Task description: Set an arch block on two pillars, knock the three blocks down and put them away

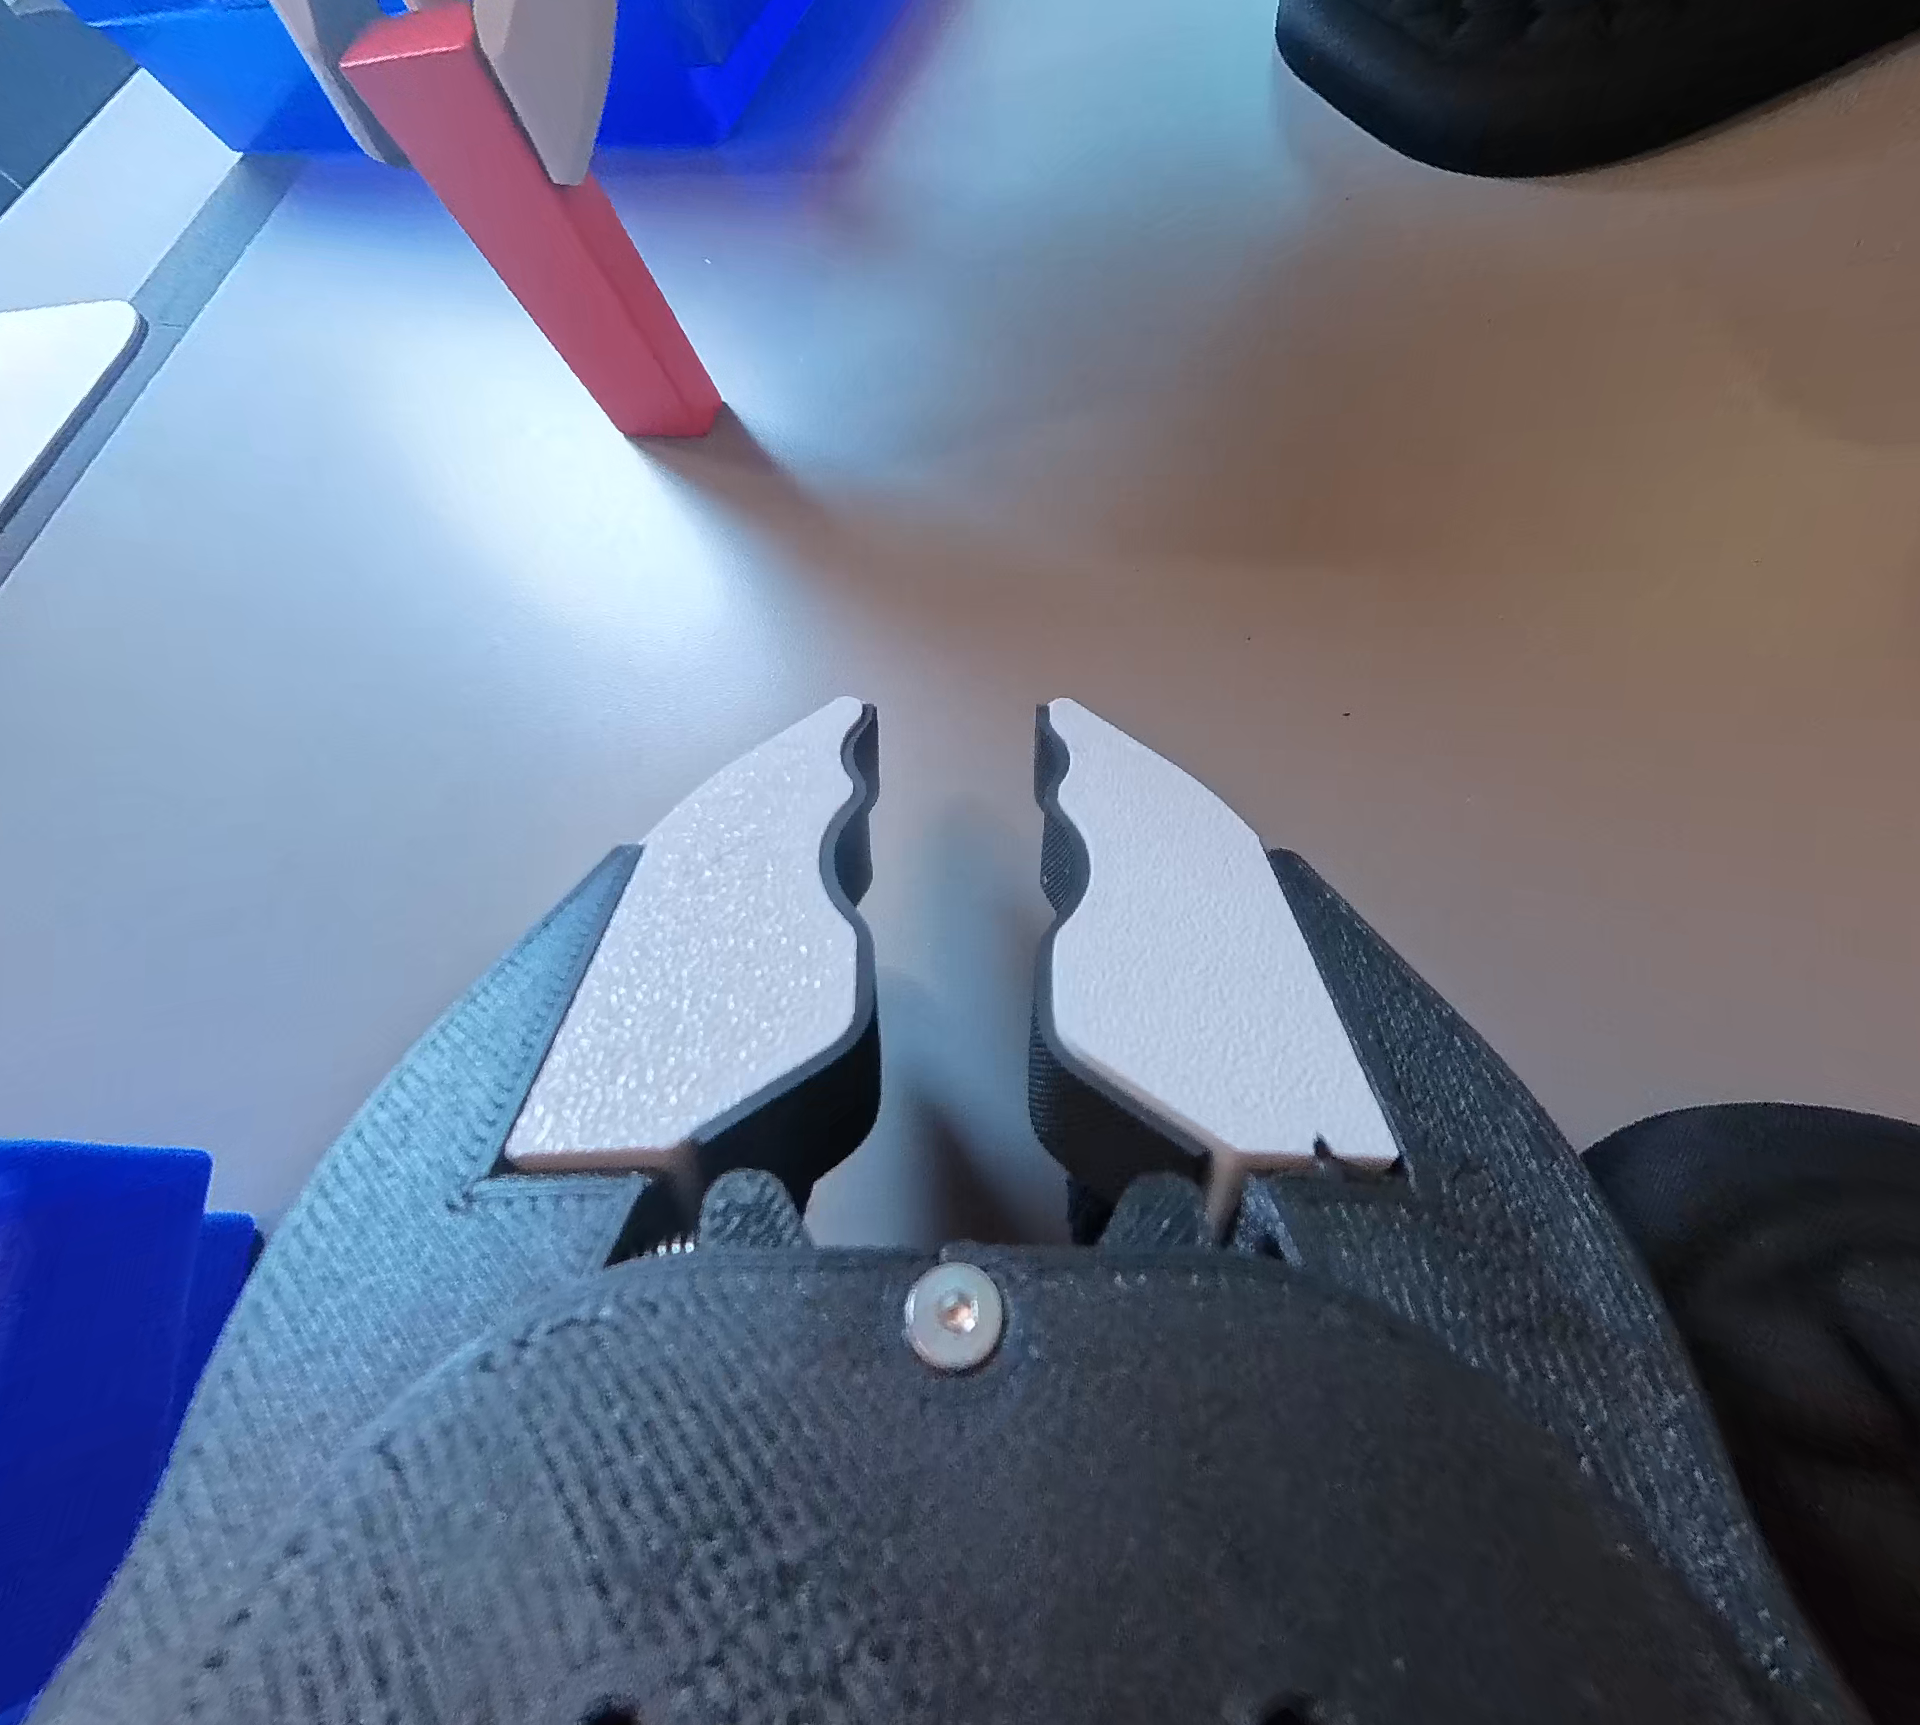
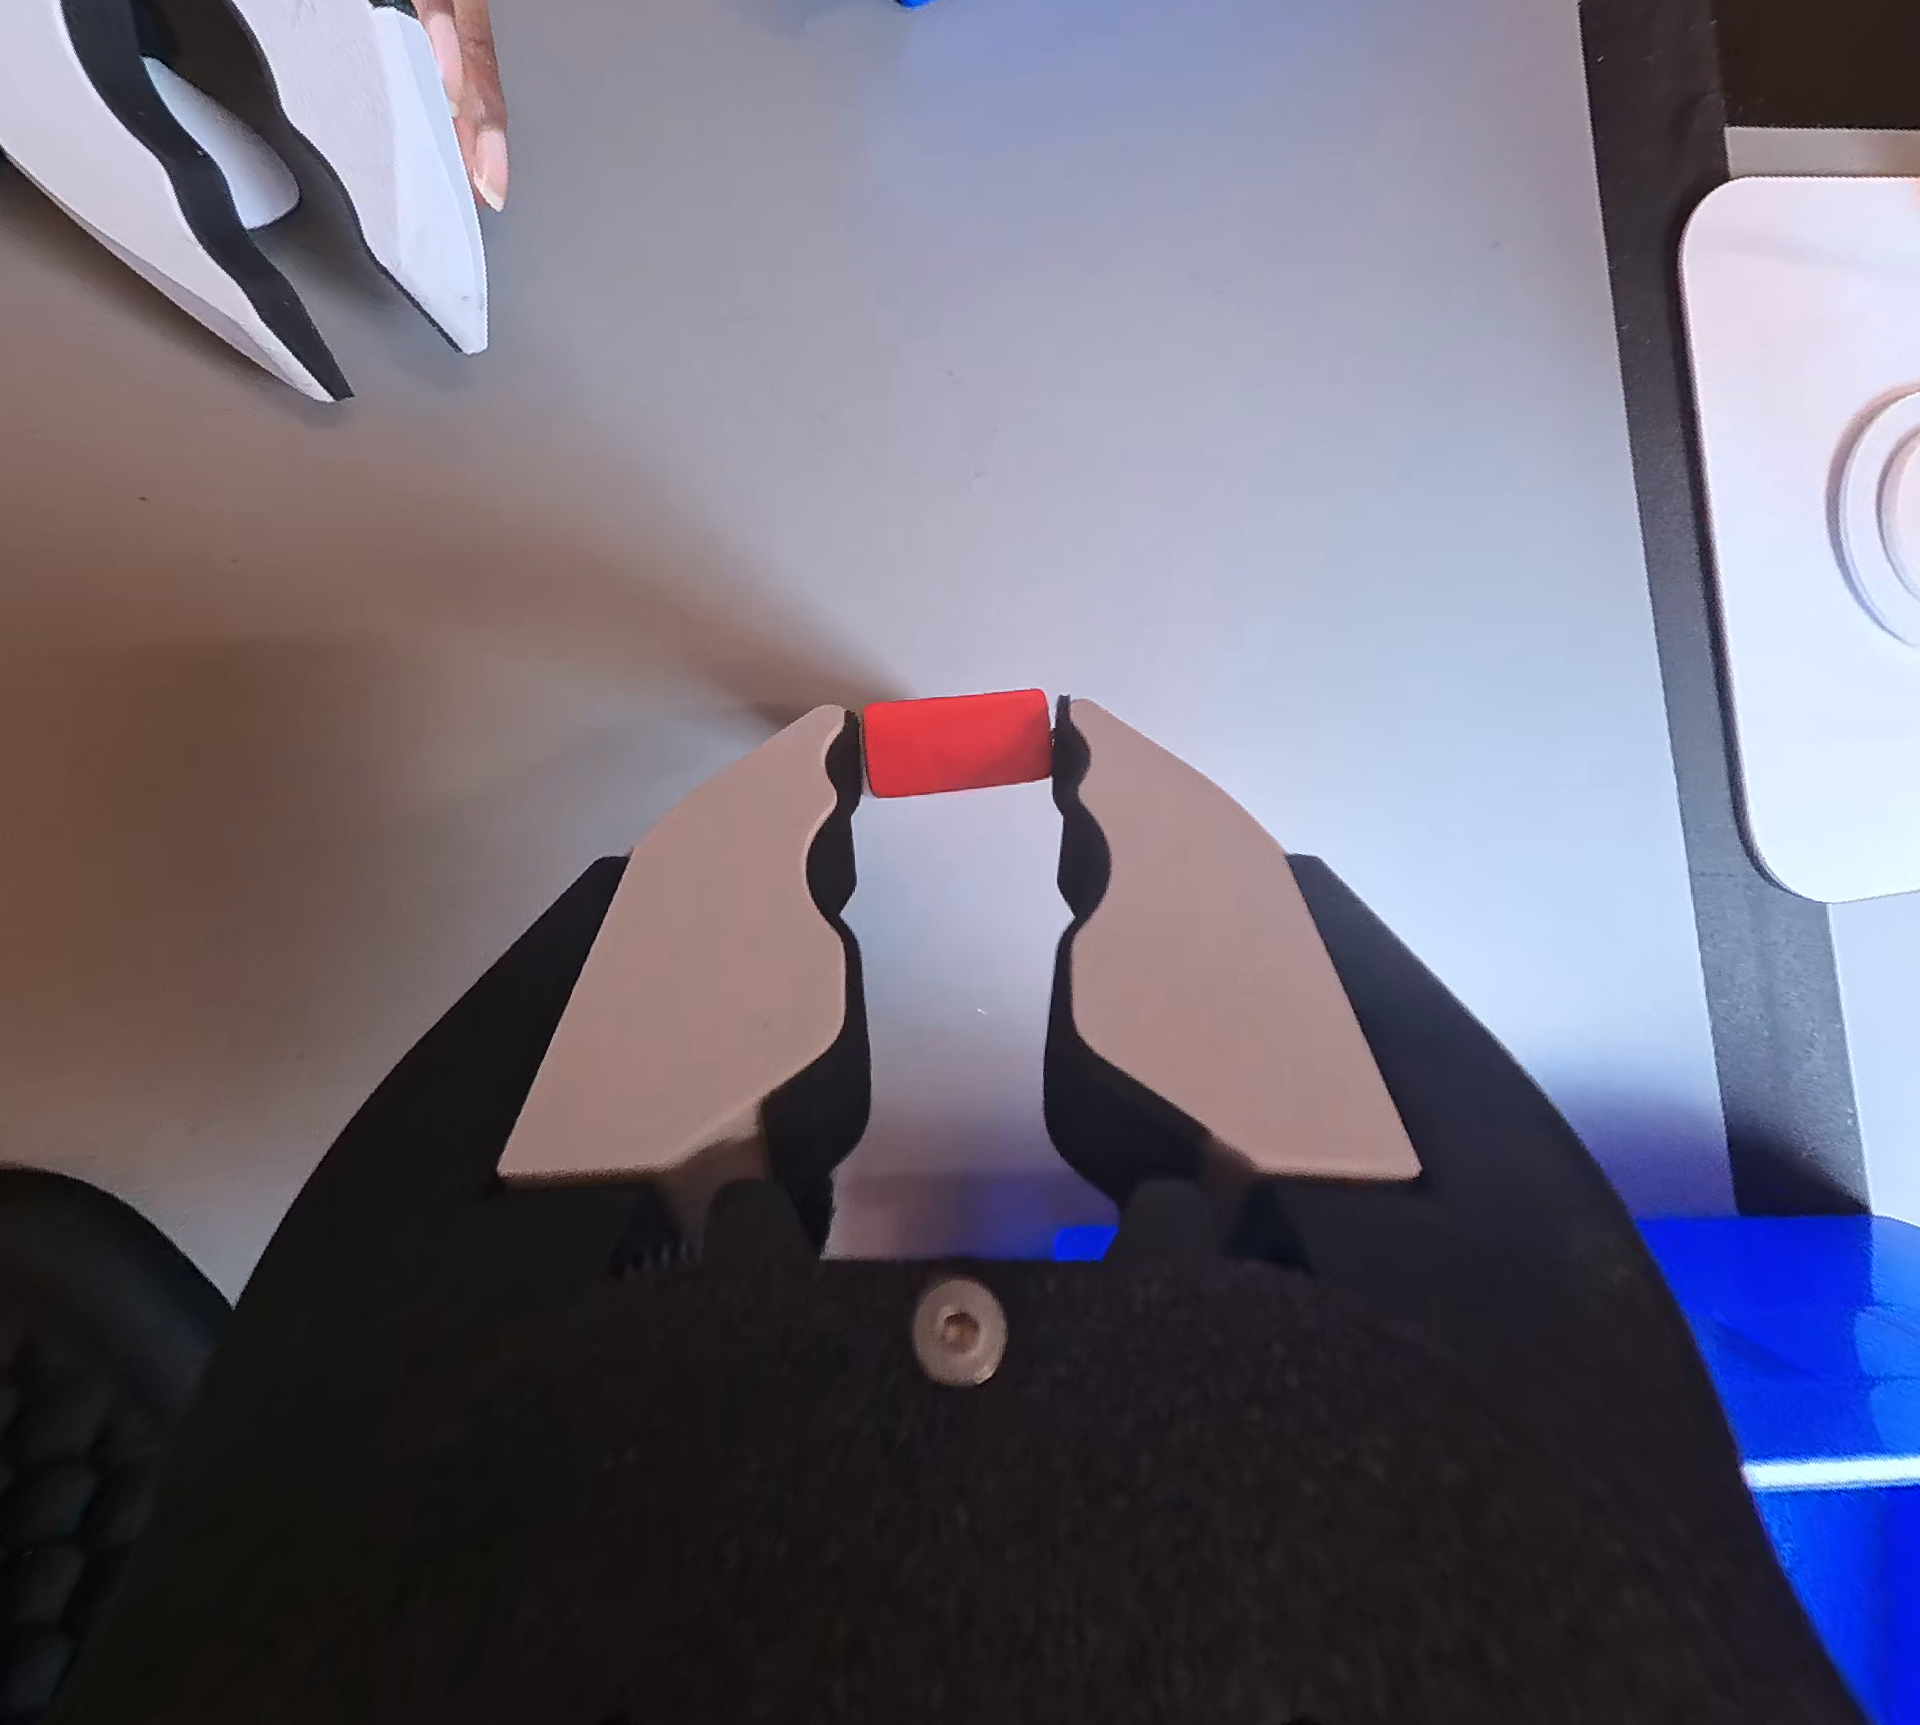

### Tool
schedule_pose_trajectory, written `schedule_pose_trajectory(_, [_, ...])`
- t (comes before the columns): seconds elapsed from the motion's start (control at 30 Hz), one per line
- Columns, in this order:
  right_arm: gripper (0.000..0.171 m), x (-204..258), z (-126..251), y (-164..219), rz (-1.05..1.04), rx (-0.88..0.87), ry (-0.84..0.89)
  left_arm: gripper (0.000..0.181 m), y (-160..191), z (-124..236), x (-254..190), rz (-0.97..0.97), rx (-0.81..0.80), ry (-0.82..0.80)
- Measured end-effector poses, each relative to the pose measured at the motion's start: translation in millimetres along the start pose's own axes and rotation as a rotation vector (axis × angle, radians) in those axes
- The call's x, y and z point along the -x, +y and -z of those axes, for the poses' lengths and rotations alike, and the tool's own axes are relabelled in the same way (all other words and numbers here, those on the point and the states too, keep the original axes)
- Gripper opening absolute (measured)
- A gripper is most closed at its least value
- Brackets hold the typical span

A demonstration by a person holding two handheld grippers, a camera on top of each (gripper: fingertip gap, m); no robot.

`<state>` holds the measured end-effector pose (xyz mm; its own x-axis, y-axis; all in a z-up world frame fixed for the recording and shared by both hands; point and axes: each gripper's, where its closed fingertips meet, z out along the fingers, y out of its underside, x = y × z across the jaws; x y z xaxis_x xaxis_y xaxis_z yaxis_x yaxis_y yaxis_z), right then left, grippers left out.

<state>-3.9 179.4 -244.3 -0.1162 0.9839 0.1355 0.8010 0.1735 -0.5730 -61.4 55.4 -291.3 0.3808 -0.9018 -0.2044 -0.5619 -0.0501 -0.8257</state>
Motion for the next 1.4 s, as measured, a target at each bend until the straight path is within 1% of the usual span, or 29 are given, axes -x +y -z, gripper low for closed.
schedule_pose_trajectory(0.33, [0.037,-2.3,3.8,-1.9,-0.006,-0.012,0.018,0.029,1.0,-0.4,-1.5,-0.013,0.007,0.001])
schedule_pose_trajectory(0.8, [0.034,-1.5,4.1,-3.4,0.002,-0.033,0.014,0.029,1.7,-0.3,-2.7,-0.018,0.012,0.002])
schedule_pose_trajectory(1.0, [0.037,-2.6,9.2,-7.4,-0.004,-0.061,0.022,0.029,1.8,0.0,-3.2,-0.019,0.011,0.003])
schedule_pose_trajectory(1.17, [0.039,-3.8,28.3,-24.3,-0.003,-0.148,0.059,0.029,2.1,0.0,-3.6,-0.022,0.013,0.004])
schedule_pose_trajectory(1.33, [0.04,-0.8,65.7,-55.3,0.02,-0.295,0.134,0.028,2.3,0.5,-3.2,-0.016,0.012,0.002])
schedule_pose_trajectory(1.4, [0.04,5.3,82.1,-66.9,0.025,-0.354,0.154,0.024,1.6,2.0,-2.3,0.002,0.005,0.0])
